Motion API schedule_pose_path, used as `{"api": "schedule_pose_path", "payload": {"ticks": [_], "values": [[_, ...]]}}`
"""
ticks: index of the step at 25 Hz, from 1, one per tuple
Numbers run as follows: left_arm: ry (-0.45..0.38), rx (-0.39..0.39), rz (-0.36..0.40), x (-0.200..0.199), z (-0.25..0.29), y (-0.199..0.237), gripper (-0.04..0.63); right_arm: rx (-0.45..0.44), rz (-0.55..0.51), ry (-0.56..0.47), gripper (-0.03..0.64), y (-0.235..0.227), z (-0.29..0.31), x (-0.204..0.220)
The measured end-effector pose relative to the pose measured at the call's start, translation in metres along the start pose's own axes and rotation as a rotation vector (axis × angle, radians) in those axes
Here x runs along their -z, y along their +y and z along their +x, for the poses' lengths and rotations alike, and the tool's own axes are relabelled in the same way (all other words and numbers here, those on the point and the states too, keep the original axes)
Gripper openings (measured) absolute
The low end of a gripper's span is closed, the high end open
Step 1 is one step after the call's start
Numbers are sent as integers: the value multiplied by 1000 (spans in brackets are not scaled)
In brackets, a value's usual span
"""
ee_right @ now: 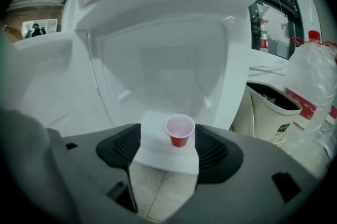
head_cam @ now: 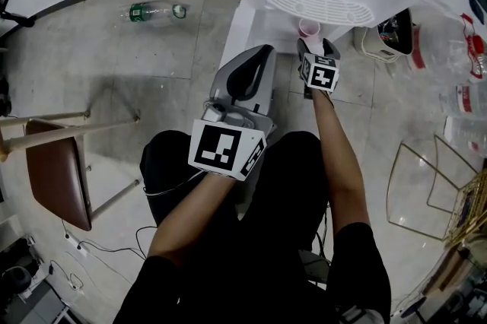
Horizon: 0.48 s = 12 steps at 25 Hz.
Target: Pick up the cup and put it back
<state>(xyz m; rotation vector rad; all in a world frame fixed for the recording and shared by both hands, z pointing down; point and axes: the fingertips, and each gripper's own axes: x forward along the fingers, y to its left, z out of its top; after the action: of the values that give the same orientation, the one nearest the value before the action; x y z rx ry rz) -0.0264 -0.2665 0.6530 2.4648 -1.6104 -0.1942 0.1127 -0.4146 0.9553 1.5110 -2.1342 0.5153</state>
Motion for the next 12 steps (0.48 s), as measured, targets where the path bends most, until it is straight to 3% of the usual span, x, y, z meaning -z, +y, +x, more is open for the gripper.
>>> {"api": "schedule_pose_path", "payload": {"ticks": [12], "values": [[8, 7, -31, 2, 8, 9, 11, 61, 13, 99, 311, -21, 69, 23]]}}
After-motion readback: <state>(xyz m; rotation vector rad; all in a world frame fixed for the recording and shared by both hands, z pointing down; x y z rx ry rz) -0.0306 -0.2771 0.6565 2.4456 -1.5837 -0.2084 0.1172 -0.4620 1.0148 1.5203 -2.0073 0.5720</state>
